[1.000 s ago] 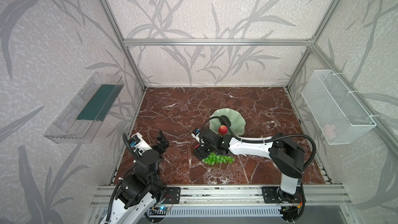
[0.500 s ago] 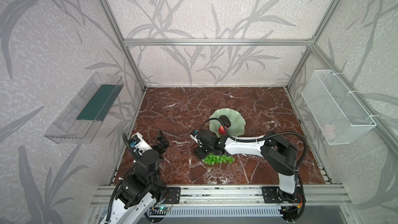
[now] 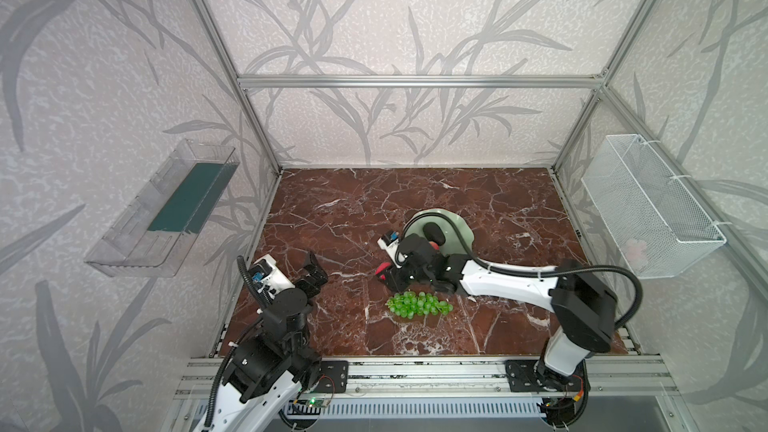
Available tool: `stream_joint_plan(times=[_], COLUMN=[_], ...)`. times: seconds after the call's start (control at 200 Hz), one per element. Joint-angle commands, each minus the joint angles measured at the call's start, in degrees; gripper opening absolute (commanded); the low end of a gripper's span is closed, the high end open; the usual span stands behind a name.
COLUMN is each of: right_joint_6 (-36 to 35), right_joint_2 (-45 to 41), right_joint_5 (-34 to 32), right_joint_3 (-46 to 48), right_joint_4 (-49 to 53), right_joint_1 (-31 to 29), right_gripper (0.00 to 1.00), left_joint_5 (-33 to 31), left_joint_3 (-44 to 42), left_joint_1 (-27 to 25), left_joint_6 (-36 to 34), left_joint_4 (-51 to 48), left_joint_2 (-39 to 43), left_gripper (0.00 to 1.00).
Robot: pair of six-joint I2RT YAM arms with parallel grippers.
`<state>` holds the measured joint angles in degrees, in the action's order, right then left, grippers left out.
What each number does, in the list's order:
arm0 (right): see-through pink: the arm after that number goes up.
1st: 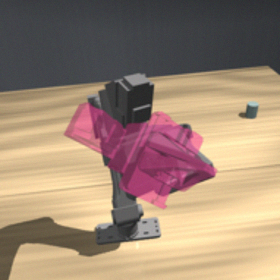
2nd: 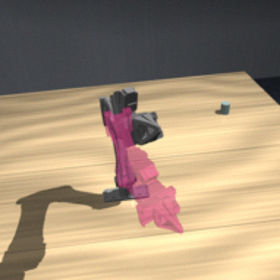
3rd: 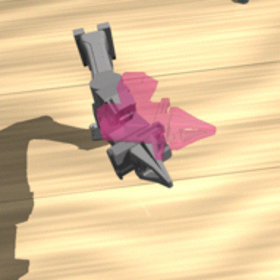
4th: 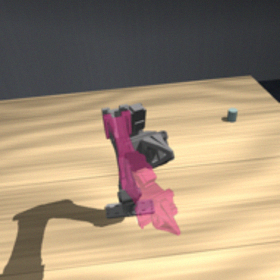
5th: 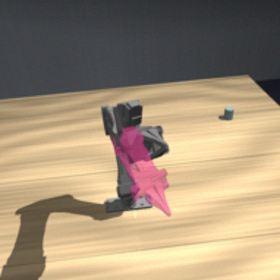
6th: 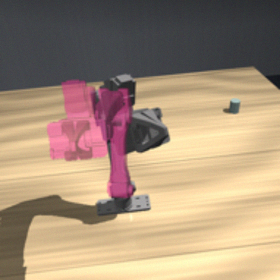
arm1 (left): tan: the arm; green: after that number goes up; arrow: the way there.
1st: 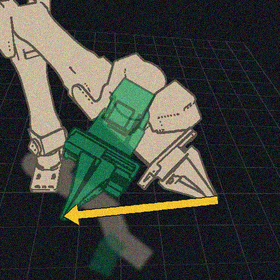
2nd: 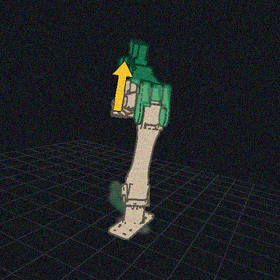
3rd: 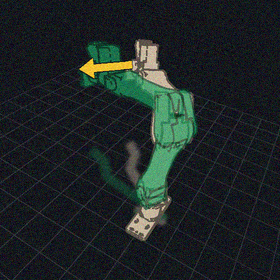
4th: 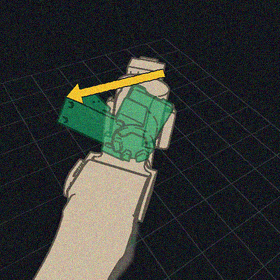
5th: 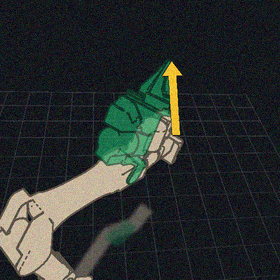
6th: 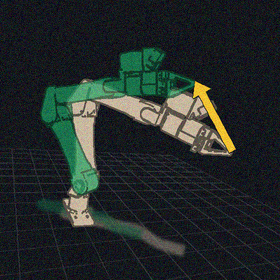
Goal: Place and organize the fake fruits in the fruit bowl
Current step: 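Place the second red apple into the bowl with the right gripper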
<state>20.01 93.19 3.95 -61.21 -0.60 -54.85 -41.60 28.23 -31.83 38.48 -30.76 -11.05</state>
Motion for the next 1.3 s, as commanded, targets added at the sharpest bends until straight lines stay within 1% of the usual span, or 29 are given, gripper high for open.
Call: stream_joint_plan(times=[0.0, 0.075, 0.165, 0.3, 0.565, 0.69, 0.77, 0.865, 1.055, 1.205, 1.295], right_joint_6=[-3.2, -3.9, -4.1, -5.6, -6.1, -5.9, -5.9, -5.6, -5.9, -6.4, -6.9], right_joint_2=[-6.2, -9.4, -12.6, -13.1, -6.3, -3.0, -1.7, -0.9, -2.7, -6.6, -9.8], right_joint_5=[-6.5, -7.1, -7.3, -8.1, -9.5, -8.7, -8.6, -8.4, -7.7, -7.2, -5.4], right_joint_3=[3.6, 6.4, 10.0, 11.4, 11.9, 11.5, 11.1, 10.9, 11.0, 11.2, 12.3], right_joint_4=[3.1, 5.1, 4.9, 5.2, 1.9, 0.5, 0.2, 0.3, 0.7, 2.0, 2.1], right_joint_1=[5.8, 11.0, 16.1, 19.4, 21.3, 22.2, 22.4, 22.5, 22.6, 22.7, 22.7], right_gripper=[0.44, 0.44, 0.44, 0.44, 0.45, 0.45, 0.47, 0.52, 0.69, 0.73, 0.75], left_joint_5=[0.6, 1.5, 2.3, 3.3, 5.7, 6.5, 6.8, 7.0, 7.2, 7.4, 7.4], left_joint_3=[0.1, -0.1, -0.1, 0.0, 0.8, 0.9, 1.1, 1.2, 1.0, 1.0, 0.9], left_joint_1=[0.1, 0.1, 0.1, 0.2, 0.2, 0.1, 0.1, 0.2, 0.1, 0.2, 0.2], left_joint_6=[-0.1, -0.1, -0.1, -0.2, -0.8, -1.1, -1.5, -1.7, -1.9, -2.1, -2.0], left_joint_4=[1.7, 2.5, 3.0, 4.1, 5.9, 6.4, 6.7, 7.1, 7.9, 8.2, 8.3], left_joint_2=[-0.5, -1.0, -1.9, -3.7, -6.9, -7.9, -8.4, -8.8, -9.4, -9.8, -9.7], left_gripper=[1.0, 1.0, 1.0, 1.0, 1.0, 1.0, 1.0, 1.0, 1.0, 1.0, 1.0])
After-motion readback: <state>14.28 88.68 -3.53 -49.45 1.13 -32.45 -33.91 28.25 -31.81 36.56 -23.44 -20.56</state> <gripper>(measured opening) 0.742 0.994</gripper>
